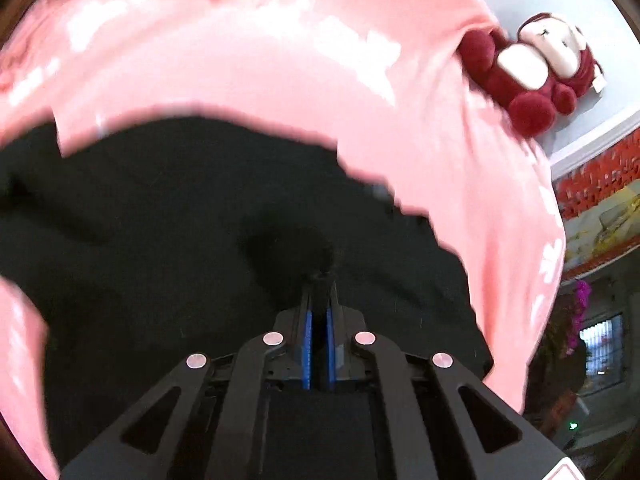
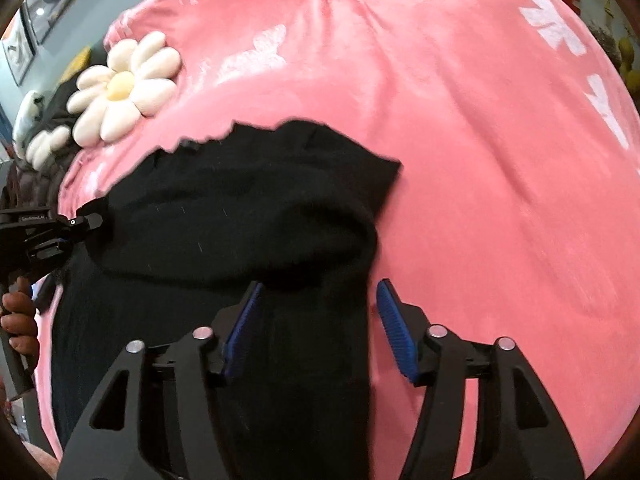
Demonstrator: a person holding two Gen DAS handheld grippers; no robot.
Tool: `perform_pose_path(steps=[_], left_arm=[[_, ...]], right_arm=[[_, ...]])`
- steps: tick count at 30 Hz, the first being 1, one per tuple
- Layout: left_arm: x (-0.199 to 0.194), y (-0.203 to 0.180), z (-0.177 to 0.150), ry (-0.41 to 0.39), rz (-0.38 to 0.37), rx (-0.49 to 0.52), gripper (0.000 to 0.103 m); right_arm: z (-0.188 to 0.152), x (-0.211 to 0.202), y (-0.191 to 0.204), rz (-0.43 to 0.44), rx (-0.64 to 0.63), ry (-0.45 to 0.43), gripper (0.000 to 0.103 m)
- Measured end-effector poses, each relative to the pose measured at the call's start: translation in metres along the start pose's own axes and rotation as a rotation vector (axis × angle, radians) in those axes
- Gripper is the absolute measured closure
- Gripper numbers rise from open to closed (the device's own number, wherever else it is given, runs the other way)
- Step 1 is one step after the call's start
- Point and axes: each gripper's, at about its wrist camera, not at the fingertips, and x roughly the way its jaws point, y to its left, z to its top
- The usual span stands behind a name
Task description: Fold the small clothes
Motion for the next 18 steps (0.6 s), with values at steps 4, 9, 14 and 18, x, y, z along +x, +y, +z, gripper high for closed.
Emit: perform_pose_path(steps=[4,9,14,18], left_arm=[[-0.016,0.008,0.019,-0.072,0.038,0.043,0.1],[0.008,0.045,0.006,0.038,0.128,0.018,0.1],[0.004,0.048,-0.011,0.012,0.12,0.056,0.098],[0.007,0.05,-0.01,0.019,0.125,0.043,0.098]], right_arm=[[0.012,-0.009,-0.01,-0.031,0.014,-0.07,0.096],[-0.009,0.015,-0.045,-0.008,0.073,0.057,0.093],[0.009,-0.016,-0.043,0.034,0.106,-0.005,0.09],[0.041,-0.006,-0.028,0.113,0.121,-0.021,0.09]])
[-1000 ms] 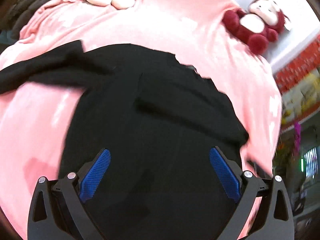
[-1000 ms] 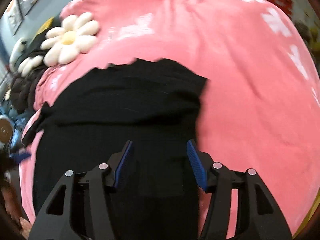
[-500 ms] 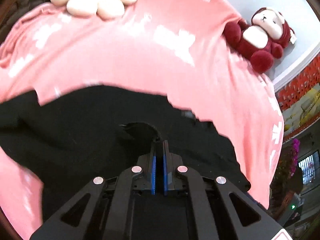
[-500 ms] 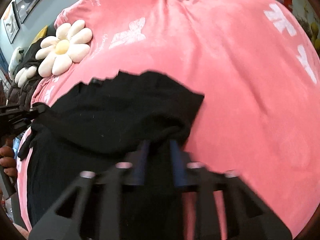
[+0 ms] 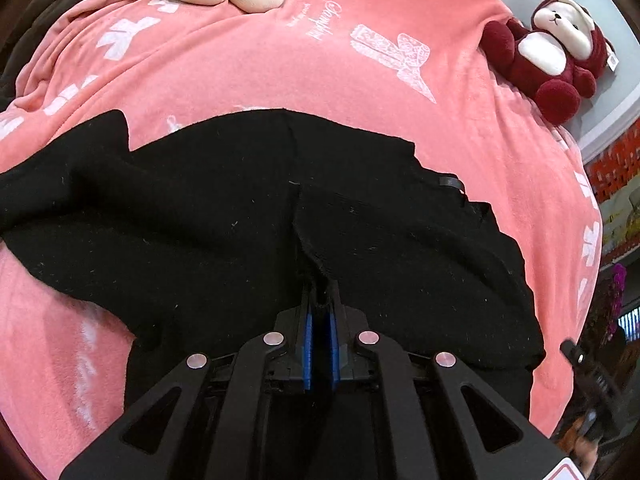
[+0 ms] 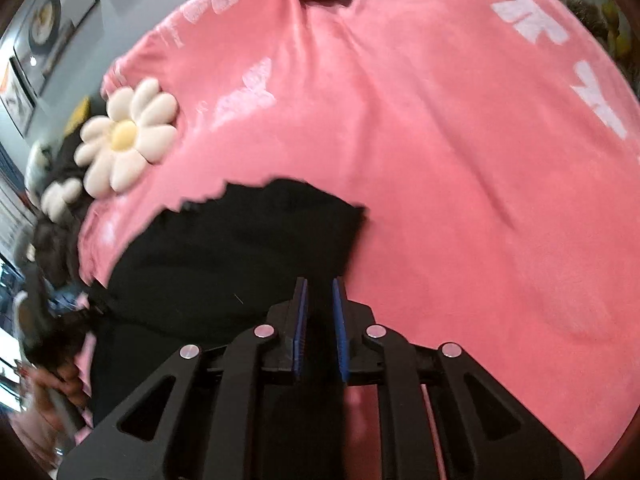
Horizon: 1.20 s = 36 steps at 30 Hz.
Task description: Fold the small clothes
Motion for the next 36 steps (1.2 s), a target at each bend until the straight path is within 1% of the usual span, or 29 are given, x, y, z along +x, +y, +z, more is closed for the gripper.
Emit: perform_pose_path(steps=[1,3,4,5,7,8,9,10,11,12,13,14,15,16,17,18,19,21,23,25,26,27,28,30,31,32,33,34,36], left_arm=[[-0.001,0.0,0.0,0.0,0.001,-0.002,0.098],[-0.003,-0.001,-0.002,0.001,0.006,-0.003,0.097],[-0.004,-0.001,-0.002,0.002,0.009,-0.001,0.096],[-0.005,-0.001,-0.002,0.007,0.011,0.002,0.095],[-0.008,0.0,-0.002,0.017,0.003,0.001,0.091],[-0.011,0.002,-0.003,0.025,-0.008,-0.007,0.084],[-0.017,0.006,-0.006,0.028,-0.032,-0.022,0.079],[-0.022,0.01,-0.009,0.025,-0.053,-0.037,0.07],[-0.031,0.019,-0.014,0.013,-0.076,-0.066,0.062],[-0.039,0.027,-0.018,0.0,-0.094,-0.092,0.058],[-0.051,0.043,-0.023,-0.021,-0.11,-0.137,0.051],[-0.058,0.054,-0.026,-0.035,-0.114,-0.168,0.049],[-0.066,0.071,-0.029,-0.054,-0.122,-0.214,0.049],[-0.077,0.096,-0.031,-0.077,-0.122,-0.28,0.048],[-0.082,0.111,-0.031,-0.091,-0.112,-0.319,0.048],[-0.092,0.141,-0.032,-0.117,-0.087,-0.4,0.048],[-0.096,0.157,-0.033,-0.128,-0.074,-0.446,0.048],[-0.108,0.207,-0.035,-0.157,-0.026,-0.59,0.048],[-0.118,0.25,-0.037,-0.186,0.049,-0.688,0.048],[-0.127,0.283,-0.037,-0.21,0.117,-0.733,0.048],[-0.127,0.293,-0.037,-0.213,0.132,-0.747,0.048],[-0.127,0.304,-0.036,-0.215,0.137,-0.763,0.048],[-0.127,0.314,-0.035,-0.215,0.135,-0.78,0.048],[-0.122,0.332,-0.028,-0.203,0.138,-0.815,0.048],[-0.122,0.338,-0.026,-0.213,0.131,-0.831,0.05],[-0.124,0.342,-0.022,-0.243,0.115,-0.84,0.061],[-0.129,0.344,-0.016,-0.276,0.108,-0.829,0.074],[-0.134,0.343,-0.007,-0.306,0.098,-0.796,0.1],[-0.151,0.331,0.019,-0.359,0.115,-0.685,0.099]], right_arm=[[0.004,0.011,0.006,-0.001,-0.019,0.019,0.09],[0.005,0.048,0.013,-0.044,-0.068,0.119,0.091],[0.004,0.074,0.008,-0.102,-0.076,0.192,0.094],[0.008,0.077,0.004,-0.103,-0.073,0.149,0.094],[0.02,0.074,0.005,-0.264,-0.066,0.123,0.093],[0.022,0.066,0.008,-0.275,-0.055,0.102,0.089],[0.022,0.052,0.014,-0.229,-0.047,0.07,0.088],[0.018,0.042,0.019,-0.206,-0.057,0.053,0.088],[0.009,0.027,0.027,-0.19,-0.085,0.035,0.088],[-0.004,0.014,0.035,-0.177,-0.115,0.025,0.085],[-0.015,0.005,0.039,-0.166,-0.132,0.027,0.073],[-0.033,-0.005,0.045,-0.145,-0.15,0.035,0.068],[-0.046,-0.012,0.048,-0.134,-0.161,0.043,0.063],[-0.067,-0.02,0.054,-0.122,-0.18,0.062,0.063],[-0.084,-0.026,0.058,-0.122,-0.195,0.077,0.063],[-0.107,-0.033,0.064,-0.133,-0.209,0.097,0.063],[-0.122,-0.038,0.066,-0.136,-0.207,0.119,0.063],[-0.143,-0.044,0.071,-0.127,-0.188,0.145,0.063],[-0.166,-0.05,0.082,-0.108,-0.172,0.178,0.063],[-0.182,-0.055,0.092,-0.1,-0.165,0.203,0.06],[-0.191,-0.057,0.097,-0.098,-0.165,0.212,0.058],[-0.195,-0.058,0.104,-0.097,-0.167,0.216,0.053],[-0.201,-0.062,0.111,-0.091,-0.172,0.223,0.051],[-0.206,-0.06,0.125,-0.087,-0.191,0.236,0.051],[-0.21,-0.061,0.129,-0.086,-0.198,0.242,0.051],[-0.211,-0.06,0.135,-0.085,-0.206,0.252,0.051],[-0.212,-0.06,0.138,-0.086,-0.212,0.255,0.051],[-0.212,-0.059,0.144,-0.087,-0.217,0.255,0.051],[-0.211,-0.058,0.153,-0.089,-0.224,0.251,0.051]])
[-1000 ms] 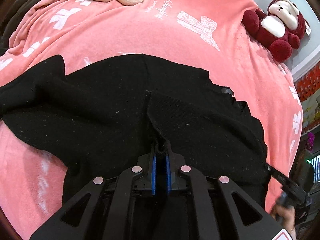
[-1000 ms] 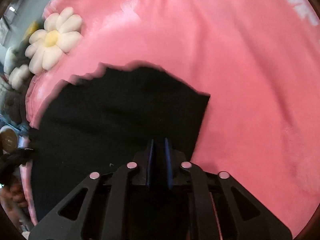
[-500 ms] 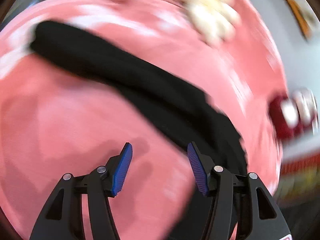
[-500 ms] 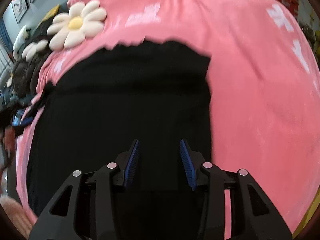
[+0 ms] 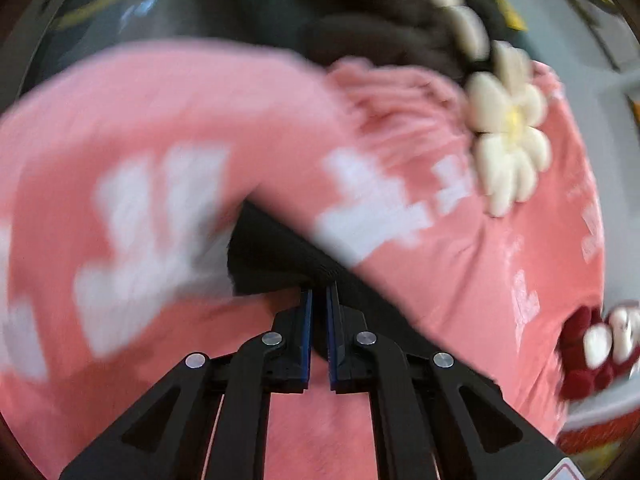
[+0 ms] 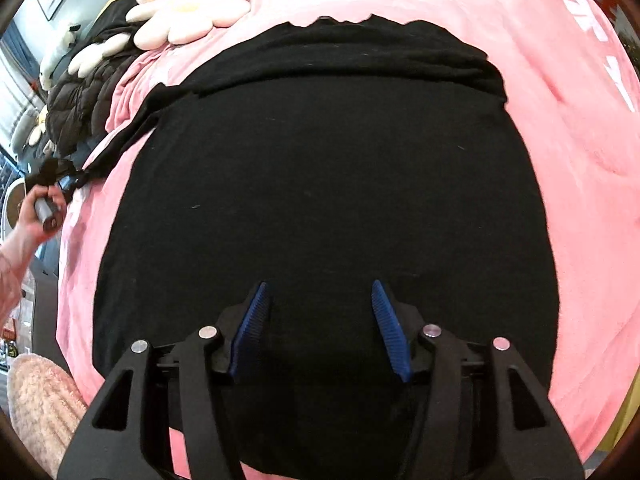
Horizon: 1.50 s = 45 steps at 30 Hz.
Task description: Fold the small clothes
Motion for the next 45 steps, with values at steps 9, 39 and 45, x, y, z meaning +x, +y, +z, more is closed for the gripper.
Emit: perform_pose_path(steps=[9,39,45], left_arm=[[-0.12,-0.206,-0.001,-0.118,-0.329,0.456,0.1],[-0.093,-0.152,-0.383,0.399,-0.105,0.882,0.037],[-0.099,-0.131,-0.373,0.37,-0.109,0.857,0.036]], right_arm=[[0.0,0.0,-0.004,0.007,0.049,-0.021,0.049],[0.178,0.061,-0.112,0.049,0.167,-0.064,0.039],[0.19,0.081,-0.083,-0.058,0.079,-0.091,0.07]])
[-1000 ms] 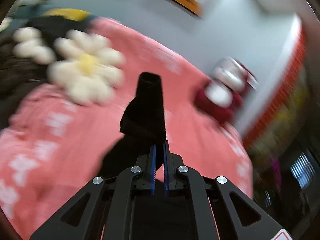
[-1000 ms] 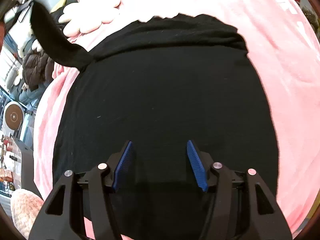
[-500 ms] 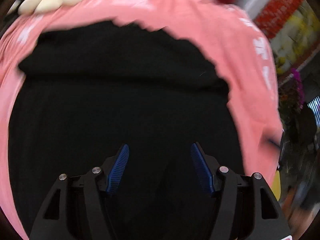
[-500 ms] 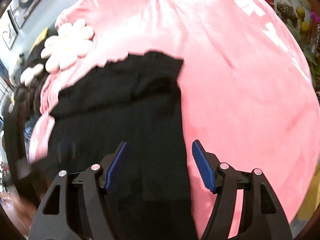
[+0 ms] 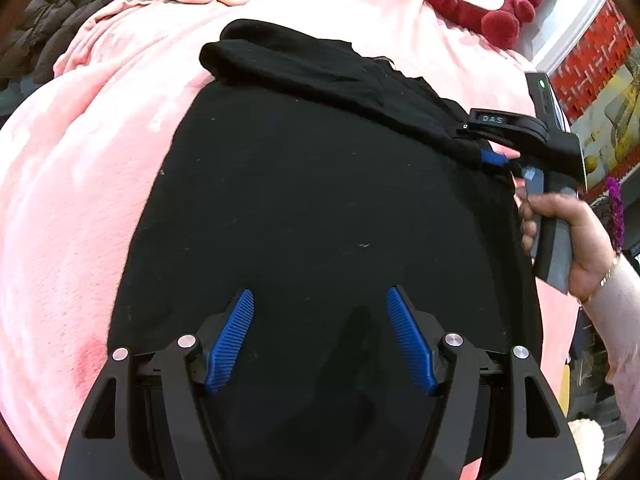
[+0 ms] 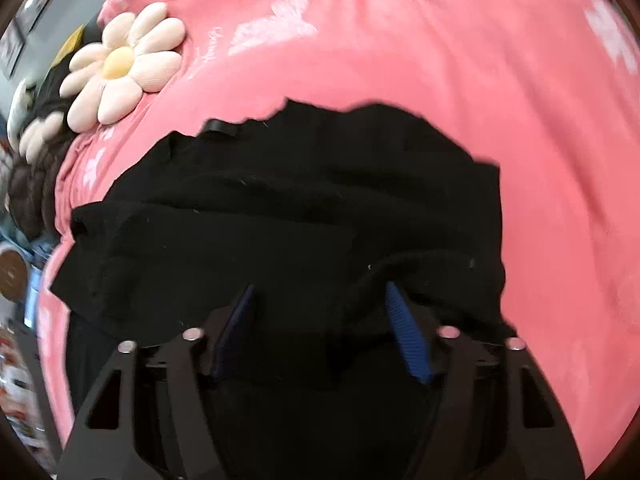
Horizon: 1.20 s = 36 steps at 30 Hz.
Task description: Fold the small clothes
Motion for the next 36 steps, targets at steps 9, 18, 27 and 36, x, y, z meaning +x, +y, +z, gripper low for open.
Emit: perform_pose_path(steps=[9,18,27,36], left_arm=[[0.003,-0.003,-0.001,-0.005,0.007,0.054,0.028],[0.008,-0.017,-0.001,-0.013,0.046,0.087,0.026],[0.002,-0.008,0.01,-0.032,-0.014,0.008,0.026],[0.024,-0.103,0.098,-0.12,-0.023,0.26,0.024]], right_arm=[[0.062,-0.105,-0.008,0.052,-0.03,-0.282,0.092],[0.014,-0.008,-0.055,-0.025,-0.046,0.041,0.07],[-0.014,-0.064,-0.06,0.035,-0.047,-0.061,0.051],[-0.091,-0.057,-0.101,0.08,0.082,0.093,0.053]])
